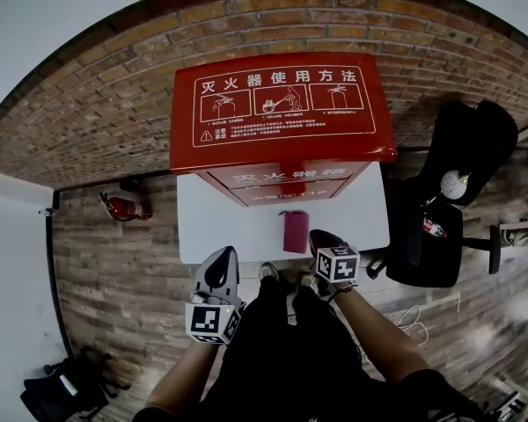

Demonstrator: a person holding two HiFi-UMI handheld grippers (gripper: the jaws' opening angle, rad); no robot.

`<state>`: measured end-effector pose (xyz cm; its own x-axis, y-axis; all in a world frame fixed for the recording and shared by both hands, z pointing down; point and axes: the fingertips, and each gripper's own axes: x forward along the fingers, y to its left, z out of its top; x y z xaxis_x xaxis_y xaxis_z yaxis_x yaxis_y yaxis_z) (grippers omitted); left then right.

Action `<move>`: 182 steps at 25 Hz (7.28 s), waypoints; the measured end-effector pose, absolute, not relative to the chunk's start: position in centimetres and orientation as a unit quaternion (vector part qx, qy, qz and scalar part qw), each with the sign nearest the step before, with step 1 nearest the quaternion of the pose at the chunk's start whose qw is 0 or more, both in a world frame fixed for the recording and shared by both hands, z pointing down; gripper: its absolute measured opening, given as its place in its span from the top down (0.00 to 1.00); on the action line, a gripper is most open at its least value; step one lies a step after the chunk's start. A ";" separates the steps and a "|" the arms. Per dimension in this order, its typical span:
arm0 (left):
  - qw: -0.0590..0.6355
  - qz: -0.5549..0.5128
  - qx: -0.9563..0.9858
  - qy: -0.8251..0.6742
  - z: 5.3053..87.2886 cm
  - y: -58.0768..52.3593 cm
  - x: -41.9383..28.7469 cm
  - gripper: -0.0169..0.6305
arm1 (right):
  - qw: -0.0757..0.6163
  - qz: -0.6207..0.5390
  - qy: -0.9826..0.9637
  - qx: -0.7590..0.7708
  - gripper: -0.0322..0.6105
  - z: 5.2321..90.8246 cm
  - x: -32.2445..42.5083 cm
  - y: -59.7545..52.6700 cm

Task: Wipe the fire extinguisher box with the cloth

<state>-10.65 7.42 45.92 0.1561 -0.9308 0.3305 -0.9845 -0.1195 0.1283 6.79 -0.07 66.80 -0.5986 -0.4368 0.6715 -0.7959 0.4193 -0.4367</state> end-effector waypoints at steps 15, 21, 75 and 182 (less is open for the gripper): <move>0.195 0.132 0.735 -0.636 50.5 6.4 -15.7 0.94 | 0.312 0.449 -0.724 0.420 0.69 79.0 5.8 -1.2; 0.204 0.146 0.737 -0.628 51.8 6.3 -16.6 0.94 | 0.323 0.464 -0.707 0.425 0.68 81.7 5.4 -1.0; 0.122 0.052 0.822 -0.554 45.5 2.5 -16.7 0.94 | 0.034 0.407 -0.818 0.405 0.85 43.7 3.0 0.0; -0.130 -0.048 0.830 -0.541 29.5 -4.7 -20.3 0.94 | 0.540 -0.118 -0.691 0.466 0.86 27.7 -0.1 -24.9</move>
